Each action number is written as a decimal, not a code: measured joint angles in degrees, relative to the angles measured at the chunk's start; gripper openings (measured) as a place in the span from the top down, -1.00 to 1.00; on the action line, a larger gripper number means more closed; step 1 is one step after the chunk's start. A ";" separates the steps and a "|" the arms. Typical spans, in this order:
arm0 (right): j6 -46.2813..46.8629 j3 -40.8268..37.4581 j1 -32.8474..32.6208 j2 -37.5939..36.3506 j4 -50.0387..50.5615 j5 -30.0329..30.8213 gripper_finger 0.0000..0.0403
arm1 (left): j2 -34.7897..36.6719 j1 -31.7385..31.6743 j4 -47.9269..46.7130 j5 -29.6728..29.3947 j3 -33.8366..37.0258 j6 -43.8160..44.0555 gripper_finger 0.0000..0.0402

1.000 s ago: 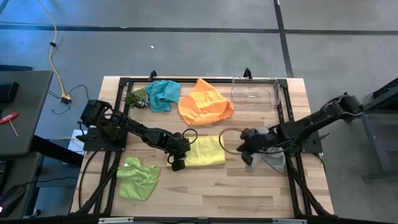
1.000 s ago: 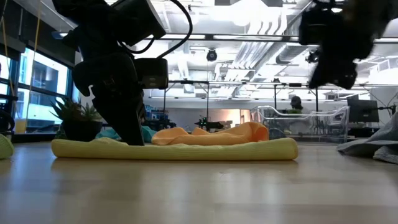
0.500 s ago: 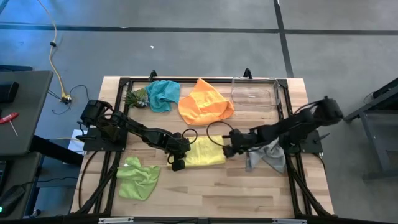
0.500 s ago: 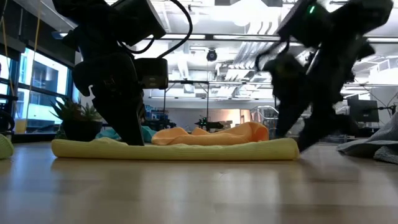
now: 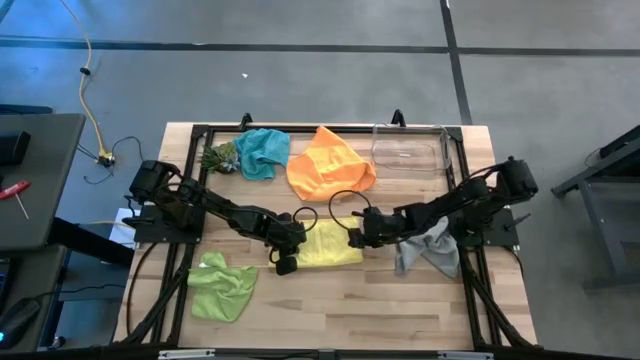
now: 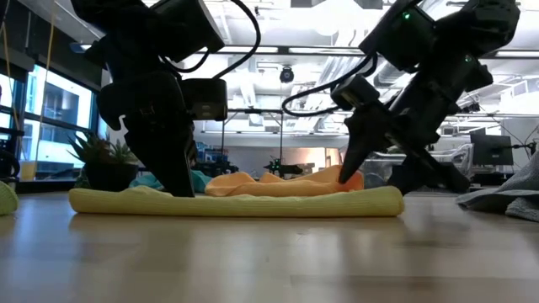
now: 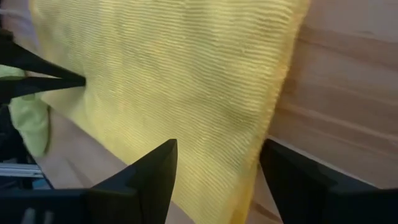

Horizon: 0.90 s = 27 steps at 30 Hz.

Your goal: Fold microfiber towels

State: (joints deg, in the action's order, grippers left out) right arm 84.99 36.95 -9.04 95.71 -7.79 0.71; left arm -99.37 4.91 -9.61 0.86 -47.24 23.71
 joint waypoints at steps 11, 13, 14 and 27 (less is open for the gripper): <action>-0.57 -0.14 -0.02 0.35 -1.88 2.19 0.25 | 0.00 0.00 0.00 0.02 0.00 -0.27 1.00; -1.32 -0.15 -0.02 0.36 -1.79 2.33 0.40 | 0.00 0.00 0.00 0.02 0.00 -0.27 1.00; -1.46 -0.17 0.00 0.36 -1.72 2.33 0.47 | 0.00 0.00 0.00 0.02 -0.02 -0.27 1.00; -7.06 -0.26 0.09 -2.64 3.33 1.12 0.85 | 0.00 0.00 0.08 0.02 0.00 -0.29 1.00</action>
State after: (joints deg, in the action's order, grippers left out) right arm 77.93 36.69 -8.95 93.07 -4.46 1.84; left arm -99.37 4.90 -9.53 0.88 -47.24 23.42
